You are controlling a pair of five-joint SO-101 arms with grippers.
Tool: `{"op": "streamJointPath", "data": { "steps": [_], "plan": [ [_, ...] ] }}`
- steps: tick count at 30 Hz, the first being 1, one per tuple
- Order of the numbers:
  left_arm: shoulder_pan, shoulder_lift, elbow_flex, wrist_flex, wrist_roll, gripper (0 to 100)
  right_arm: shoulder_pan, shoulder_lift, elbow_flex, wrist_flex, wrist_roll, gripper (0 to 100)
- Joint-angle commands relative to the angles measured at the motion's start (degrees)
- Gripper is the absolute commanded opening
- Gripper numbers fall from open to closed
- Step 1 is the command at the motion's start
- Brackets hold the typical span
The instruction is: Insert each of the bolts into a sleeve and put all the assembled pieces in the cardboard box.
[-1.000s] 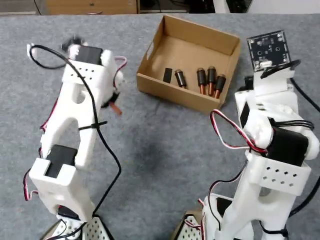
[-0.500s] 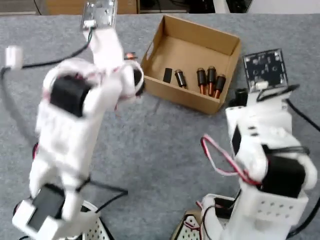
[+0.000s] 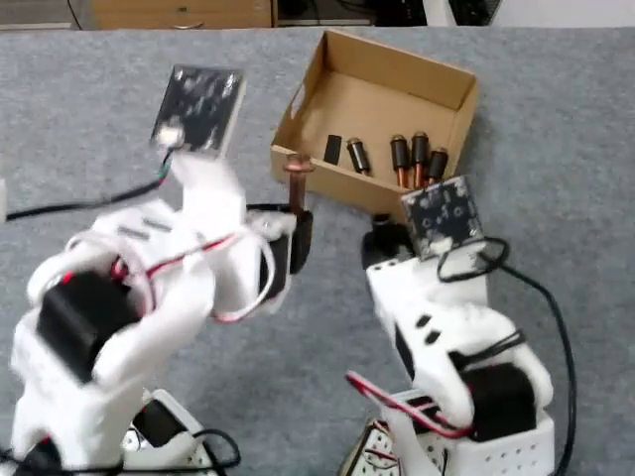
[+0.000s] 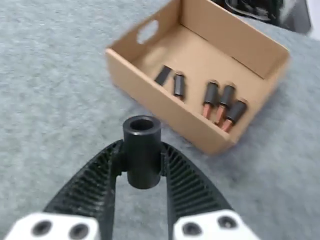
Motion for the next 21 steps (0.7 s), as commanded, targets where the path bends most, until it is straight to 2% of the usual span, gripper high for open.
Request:
{"op": "streamJointPath", "data": {
  "steps": [1, 7, 12, 16, 21],
  "plan": [
    [1.32, -9.19, 12.31, -12.13, -0.26, 2, -3.38, -4.62, 3.47, -2.2, -5.27, 0.2],
    [1.23, -20.0, 35.16, -35.87, -0.53, 2, -7.87, -8.66, 4.62, -1.93, -7.65, 0.2],
    [-0.88, -22.2, 46.24, -49.14, -0.26, 2, -10.15, -9.1, 4.18, -1.32, -7.74, 0.2],
    [-3.69, -22.11, 47.65, -54.24, -0.18, 2, -12.35, -9.19, 2.68, 1.05, -9.32, 0.2],
    [-3.87, -22.11, 47.74, -53.98, -0.18, 2, -13.23, -9.19, 2.24, 1.41, -11.43, 0.2]
  ]
}}
